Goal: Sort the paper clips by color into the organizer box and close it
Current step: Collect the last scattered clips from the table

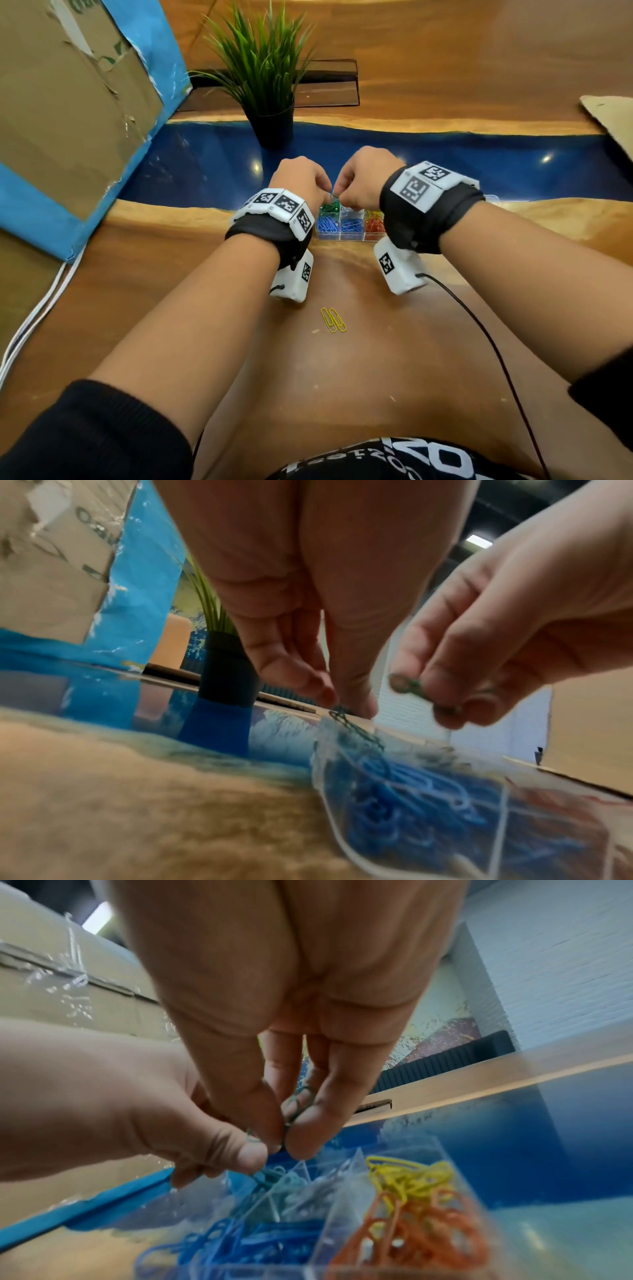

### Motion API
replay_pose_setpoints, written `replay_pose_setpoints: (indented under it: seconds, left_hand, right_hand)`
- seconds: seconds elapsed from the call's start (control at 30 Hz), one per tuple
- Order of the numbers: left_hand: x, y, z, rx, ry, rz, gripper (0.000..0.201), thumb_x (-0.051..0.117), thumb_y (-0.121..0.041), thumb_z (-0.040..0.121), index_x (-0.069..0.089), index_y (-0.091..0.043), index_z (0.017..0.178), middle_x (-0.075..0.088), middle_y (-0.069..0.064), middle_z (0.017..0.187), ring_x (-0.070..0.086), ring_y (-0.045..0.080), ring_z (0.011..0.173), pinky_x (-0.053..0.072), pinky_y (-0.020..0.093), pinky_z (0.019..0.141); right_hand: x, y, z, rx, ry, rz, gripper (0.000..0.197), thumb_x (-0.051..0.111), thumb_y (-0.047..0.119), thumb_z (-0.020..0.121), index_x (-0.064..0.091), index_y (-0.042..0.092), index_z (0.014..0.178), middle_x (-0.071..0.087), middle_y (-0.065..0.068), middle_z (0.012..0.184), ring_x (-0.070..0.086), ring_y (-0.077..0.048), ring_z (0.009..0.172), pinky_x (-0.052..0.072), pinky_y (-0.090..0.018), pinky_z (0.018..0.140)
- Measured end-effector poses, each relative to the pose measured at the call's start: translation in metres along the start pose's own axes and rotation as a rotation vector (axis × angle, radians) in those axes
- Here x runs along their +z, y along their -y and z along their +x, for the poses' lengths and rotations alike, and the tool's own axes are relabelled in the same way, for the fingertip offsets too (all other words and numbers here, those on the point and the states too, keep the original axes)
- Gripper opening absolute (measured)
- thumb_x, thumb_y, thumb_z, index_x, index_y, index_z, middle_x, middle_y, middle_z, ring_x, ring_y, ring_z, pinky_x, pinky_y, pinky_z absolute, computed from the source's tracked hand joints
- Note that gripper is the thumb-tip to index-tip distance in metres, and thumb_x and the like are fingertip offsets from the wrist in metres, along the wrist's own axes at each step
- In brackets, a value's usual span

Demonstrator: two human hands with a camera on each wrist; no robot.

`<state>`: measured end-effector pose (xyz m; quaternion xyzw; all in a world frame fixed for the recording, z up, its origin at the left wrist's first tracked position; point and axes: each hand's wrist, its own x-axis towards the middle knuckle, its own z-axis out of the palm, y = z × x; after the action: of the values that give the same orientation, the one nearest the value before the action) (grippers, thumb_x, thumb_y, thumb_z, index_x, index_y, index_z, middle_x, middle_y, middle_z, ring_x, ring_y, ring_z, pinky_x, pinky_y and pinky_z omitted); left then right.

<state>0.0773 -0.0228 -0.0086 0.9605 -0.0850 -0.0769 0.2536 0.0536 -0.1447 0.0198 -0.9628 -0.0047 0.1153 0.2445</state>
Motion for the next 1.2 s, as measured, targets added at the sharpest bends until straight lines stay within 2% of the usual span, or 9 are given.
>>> replay_pose_setpoints:
  seconds: [0.1, 0.2, 0.43, 0.57, 0.7, 0.9, 0.97, 1.07, 1.2]
  left_hand:
    - [-0.001, 0.007, -0.001, -0.006, -0.041, -0.053, 0.019, 0.067, -0.014, 0.082, 0.073, -0.021, 0.099, 0.071, 0.002, 0.096, 0.066, 0.019, 0.094, 0.054, 0.034, 0.085]
    - [-0.004, 0.011, -0.003, -0.002, -0.063, -0.05, 0.024, 0.06, -0.01, 0.086, 0.072, -0.023, 0.102, 0.07, 0.002, 0.1, 0.064, 0.019, 0.095, 0.054, 0.033, 0.085]
    - [-0.008, 0.014, -0.008, 0.008, 0.018, 0.087, 0.034, 0.049, -0.006, 0.091, 0.07, -0.025, 0.11, 0.065, 0.002, 0.121, 0.059, 0.023, 0.11, 0.049, 0.033, 0.092]
    - [-0.011, 0.01, -0.01, 0.005, 0.109, 0.221, 0.047, 0.042, -0.001, 0.09, 0.067, -0.033, 0.113, 0.056, 0.005, 0.131, 0.058, 0.026, 0.112, 0.048, 0.034, 0.091]
    - [-0.011, 0.007, -0.014, 0.0, 0.166, 0.292, 0.05, 0.041, -0.002, 0.089, 0.061, -0.034, 0.122, 0.05, 0.006, 0.137, 0.053, 0.027, 0.118, 0.048, 0.037, 0.096]
    - [-0.015, 0.02, -0.026, 0.018, 0.038, 0.168, 0.036, 0.043, -0.011, 0.094, 0.063, -0.029, 0.118, 0.059, 0.004, 0.124, 0.052, 0.024, 0.117, 0.046, 0.038, 0.097]
    - [-0.02, 0.026, -0.032, 0.024, 0.021, 0.151, 0.028, 0.047, -0.016, 0.092, 0.066, -0.026, 0.111, 0.064, 0.002, 0.115, 0.054, 0.023, 0.113, 0.046, 0.034, 0.093]
    - [-0.027, 0.034, -0.04, -0.002, 0.045, 0.159, 0.016, 0.055, -0.023, 0.089, 0.069, -0.022, 0.095, 0.067, 0.001, 0.101, 0.058, 0.019, 0.096, 0.046, 0.029, 0.079]
    - [-0.028, 0.042, -0.052, -0.069, 0.12, 0.253, 0.016, 0.068, -0.035, 0.081, 0.07, -0.019, 0.082, 0.066, -0.001, 0.088, 0.059, 0.017, 0.088, 0.045, 0.028, 0.071]
  right_hand:
    - [0.006, 0.002, 0.009, -0.008, -0.004, -0.006, 0.013, 0.067, 0.011, 0.081, 0.073, 0.022, 0.084, 0.067, 0.002, 0.08, 0.066, -0.016, 0.081, 0.056, -0.029, 0.075]
    - [0.01, 0.004, 0.015, -0.025, -0.034, -0.012, 0.018, 0.068, 0.01, 0.081, 0.073, 0.024, 0.091, 0.064, 0.003, 0.088, 0.065, -0.017, 0.089, 0.053, -0.028, 0.077]
    - [0.008, 0.0, 0.015, -0.061, -0.053, 0.076, 0.031, 0.056, 0.001, 0.085, 0.07, 0.029, 0.089, 0.065, 0.005, 0.089, 0.065, -0.015, 0.091, 0.053, -0.026, 0.082]
    - [0.008, 0.0, 0.011, -0.042, -0.081, -0.023, 0.029, 0.054, 0.004, 0.087, 0.073, 0.025, 0.09, 0.068, 0.002, 0.096, 0.064, -0.018, 0.093, 0.052, -0.027, 0.079]
    - [0.014, 0.0, 0.007, -0.039, 0.001, -0.173, 0.031, 0.052, 0.005, 0.087, 0.074, 0.025, 0.094, 0.07, 0.0, 0.108, 0.065, -0.021, 0.095, 0.047, -0.026, 0.07]
    - [0.012, -0.001, 0.001, -0.079, -0.021, -0.181, 0.037, 0.047, 0.005, 0.088, 0.07, 0.028, 0.103, 0.064, -0.002, 0.117, 0.062, -0.022, 0.099, 0.049, -0.027, 0.075]
    - [0.011, 0.0, -0.001, -0.095, -0.033, -0.161, 0.034, 0.047, 0.006, 0.087, 0.071, 0.027, 0.1, 0.066, -0.002, 0.111, 0.063, -0.022, 0.096, 0.052, -0.029, 0.078]
    - [0.012, 0.004, -0.008, -0.146, -0.02, -0.144, 0.027, 0.052, 0.007, 0.086, 0.071, 0.025, 0.092, 0.066, 0.001, 0.096, 0.065, -0.021, 0.092, 0.053, -0.029, 0.078]
    - [0.022, 0.015, -0.025, -0.3, 0.104, -0.196, 0.02, 0.058, 0.01, 0.083, 0.072, 0.023, 0.087, 0.061, 0.008, 0.078, 0.061, -0.015, 0.083, 0.051, -0.027, 0.076]
